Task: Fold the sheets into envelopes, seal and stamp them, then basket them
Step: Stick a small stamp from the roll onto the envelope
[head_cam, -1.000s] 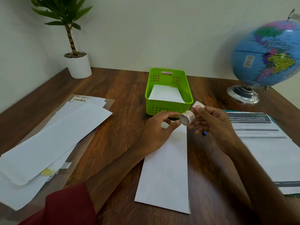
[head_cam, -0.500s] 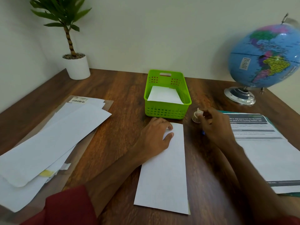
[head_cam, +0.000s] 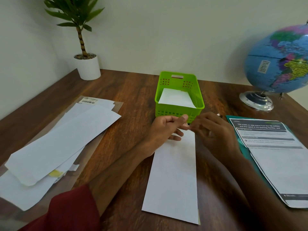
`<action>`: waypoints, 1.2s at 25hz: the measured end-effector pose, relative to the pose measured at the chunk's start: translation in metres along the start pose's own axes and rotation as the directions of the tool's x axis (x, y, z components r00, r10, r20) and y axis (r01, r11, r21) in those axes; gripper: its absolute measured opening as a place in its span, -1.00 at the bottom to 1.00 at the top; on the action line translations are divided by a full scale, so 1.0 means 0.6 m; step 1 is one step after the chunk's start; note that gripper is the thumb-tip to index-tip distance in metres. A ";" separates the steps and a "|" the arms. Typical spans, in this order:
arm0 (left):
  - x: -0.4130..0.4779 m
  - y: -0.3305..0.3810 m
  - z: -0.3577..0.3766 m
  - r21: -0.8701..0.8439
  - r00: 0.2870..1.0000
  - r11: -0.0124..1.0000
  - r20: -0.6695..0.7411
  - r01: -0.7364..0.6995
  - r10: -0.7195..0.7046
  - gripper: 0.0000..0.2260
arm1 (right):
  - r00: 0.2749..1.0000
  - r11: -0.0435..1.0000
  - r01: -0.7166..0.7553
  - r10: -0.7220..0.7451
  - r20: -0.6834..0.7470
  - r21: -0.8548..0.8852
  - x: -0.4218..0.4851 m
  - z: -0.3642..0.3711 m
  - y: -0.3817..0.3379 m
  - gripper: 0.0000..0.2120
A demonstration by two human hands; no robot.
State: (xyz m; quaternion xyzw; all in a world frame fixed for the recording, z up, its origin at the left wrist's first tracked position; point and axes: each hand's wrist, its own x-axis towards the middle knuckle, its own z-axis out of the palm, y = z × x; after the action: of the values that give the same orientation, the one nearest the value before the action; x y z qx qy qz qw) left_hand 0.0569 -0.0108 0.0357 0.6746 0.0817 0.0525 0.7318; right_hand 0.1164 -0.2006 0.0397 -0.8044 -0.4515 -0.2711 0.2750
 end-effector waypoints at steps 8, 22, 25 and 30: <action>0.006 -0.003 -0.024 -0.033 0.993 0.992 -0.007 -0.119 0.119 -0.81 | 0.998 0.999 0.046 -0.045 0.039 -0.002 0.002 0.001 -0.013 -0.93; 0.000 -0.001 -0.020 0.084 0.965 0.962 -0.007 -0.260 0.262 -0.78 | 0.824 0.679 -0.543 0.543 0.160 0.493 0.002 0.014 -0.016 -0.86; 0.000 -0.001 -0.018 0.134 0.957 0.948 0.007 -0.288 0.289 -0.76 | 0.776 0.533 -0.593 0.580 0.250 0.604 0.004 0.014 -0.020 -0.79; 0.002 -0.017 -0.015 0.310 0.934 0.886 0.027 -0.346 0.356 -0.61 | 0.756 0.529 -0.629 0.589 0.286 0.570 0.001 0.020 -0.020 -0.81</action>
State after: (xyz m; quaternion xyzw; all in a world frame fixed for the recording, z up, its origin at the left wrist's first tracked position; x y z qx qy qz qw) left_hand 0.0561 -0.0029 0.0246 0.7836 -0.0231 0.1807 0.5939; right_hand 0.1085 -0.1866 0.0341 -0.7753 -0.2138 0.0347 0.5932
